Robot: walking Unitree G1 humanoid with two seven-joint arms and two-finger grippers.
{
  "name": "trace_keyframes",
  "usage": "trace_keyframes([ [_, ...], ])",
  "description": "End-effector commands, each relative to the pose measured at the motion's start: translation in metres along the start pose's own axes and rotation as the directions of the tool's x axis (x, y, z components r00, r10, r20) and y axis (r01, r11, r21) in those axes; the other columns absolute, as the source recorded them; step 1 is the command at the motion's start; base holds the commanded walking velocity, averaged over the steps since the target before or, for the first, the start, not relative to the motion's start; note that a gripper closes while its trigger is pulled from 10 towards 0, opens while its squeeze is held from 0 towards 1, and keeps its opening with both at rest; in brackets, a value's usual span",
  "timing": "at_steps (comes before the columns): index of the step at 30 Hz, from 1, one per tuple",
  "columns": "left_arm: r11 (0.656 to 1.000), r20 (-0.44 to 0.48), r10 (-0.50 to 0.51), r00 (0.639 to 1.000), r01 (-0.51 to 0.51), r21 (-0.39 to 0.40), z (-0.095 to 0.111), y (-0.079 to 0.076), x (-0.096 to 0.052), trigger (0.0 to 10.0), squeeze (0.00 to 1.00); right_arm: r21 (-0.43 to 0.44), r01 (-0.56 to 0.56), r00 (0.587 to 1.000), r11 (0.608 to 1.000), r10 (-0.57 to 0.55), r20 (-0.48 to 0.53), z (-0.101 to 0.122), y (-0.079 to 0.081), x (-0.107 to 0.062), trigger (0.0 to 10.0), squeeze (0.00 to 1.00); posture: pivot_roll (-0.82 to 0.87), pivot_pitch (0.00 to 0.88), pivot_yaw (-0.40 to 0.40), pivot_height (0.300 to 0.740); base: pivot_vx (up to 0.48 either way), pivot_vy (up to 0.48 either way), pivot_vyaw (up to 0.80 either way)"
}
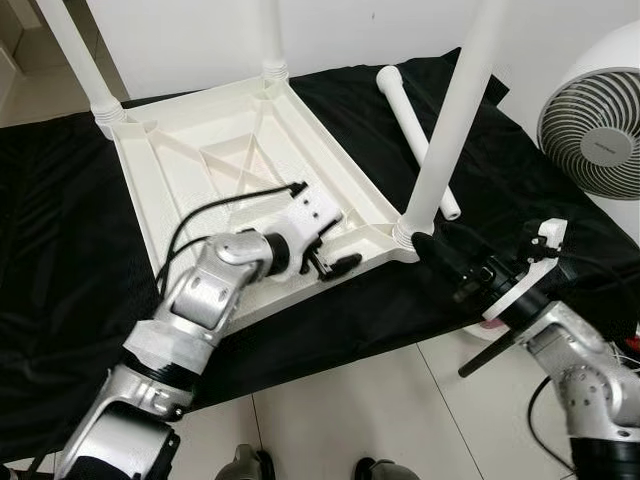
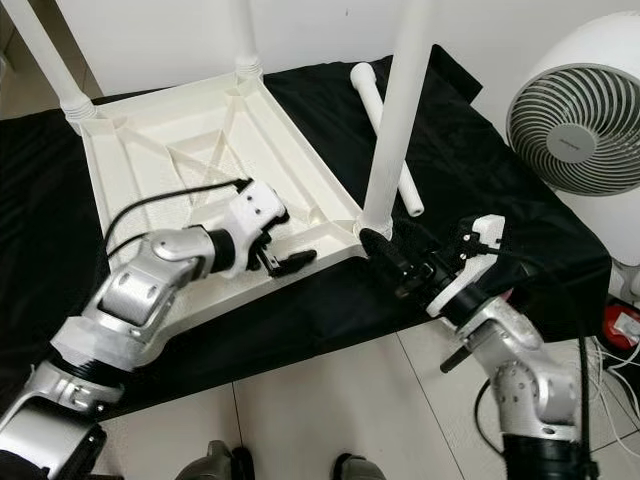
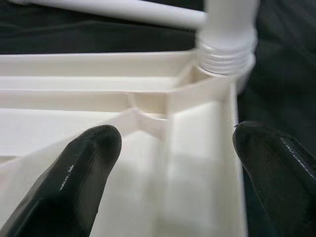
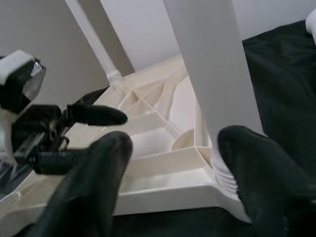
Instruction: Building children table
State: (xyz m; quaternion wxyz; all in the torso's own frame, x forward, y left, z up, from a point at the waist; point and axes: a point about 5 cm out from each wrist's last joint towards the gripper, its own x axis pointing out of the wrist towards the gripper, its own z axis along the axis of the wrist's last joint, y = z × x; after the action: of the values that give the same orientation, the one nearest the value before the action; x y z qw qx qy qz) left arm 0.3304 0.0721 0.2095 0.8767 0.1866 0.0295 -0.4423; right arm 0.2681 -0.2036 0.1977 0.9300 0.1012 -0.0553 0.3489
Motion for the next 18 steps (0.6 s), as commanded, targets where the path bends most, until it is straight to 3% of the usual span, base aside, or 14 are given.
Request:
trace_keyframes([
  [1, 0.999, -0.003, 0.034, 0.999, -0.034, 0.002, 0.000, 0.003, -0.001, 10.0, 0.00, -0.006, -0.029, 0.999, 1.000, 0.028, -0.024, -0.003, -0.001, 0.000, 0.0, 0.00, -0.13, 0.131, 0.059, 0.740, 0.000, 0.000, 0.00],
  [5, 0.999, 0.009, 0.040, 0.999, -0.040, 0.006, 0.004, 0.004, -0.004, 10.0, 0.00, -0.079, -0.081, 0.992, 0.994, 0.073, -0.098, -0.002, -0.011, 0.002, 0.0, 0.00, -0.12, 0.129, 0.053, 0.740, 0.000, 0.000, 0.00],
  [6, 0.999, 0.013, 0.038, 0.999, -0.038, 0.006, 0.005, 0.004, -0.004, 10.0, 0.00, -0.106, -0.098, 0.988, 0.989, 0.085, -0.127, -0.001, -0.015, 0.004, 10.0, 0.00, -0.12, 0.128, 0.049, 0.740, 0.000, 0.000, 0.00],
  [10, 0.999, 0.024, 0.035, 0.999, -0.035, 0.006, 0.009, 0.002, -0.005, 10.0, 0.00, -0.173, -0.098, 0.984, 0.980, 0.069, -0.165, 0.004, -0.027, 0.010, 10.0, 0.00, -0.12, 0.124, 0.046, 0.740, 0.000, 0.000, 0.00],
  [18, 1.000, 0.025, 0.020, 0.999, -0.020, -0.006, 0.009, -0.005, -0.001, 10.0, 0.00, -0.230, -0.068, 0.990, 0.971, 0.037, -0.136, 0.016, -0.045, 0.030, 10.0, 0.00, -0.11, 0.122, 0.041, 0.740, 0.000, 0.000, 0.00],
])
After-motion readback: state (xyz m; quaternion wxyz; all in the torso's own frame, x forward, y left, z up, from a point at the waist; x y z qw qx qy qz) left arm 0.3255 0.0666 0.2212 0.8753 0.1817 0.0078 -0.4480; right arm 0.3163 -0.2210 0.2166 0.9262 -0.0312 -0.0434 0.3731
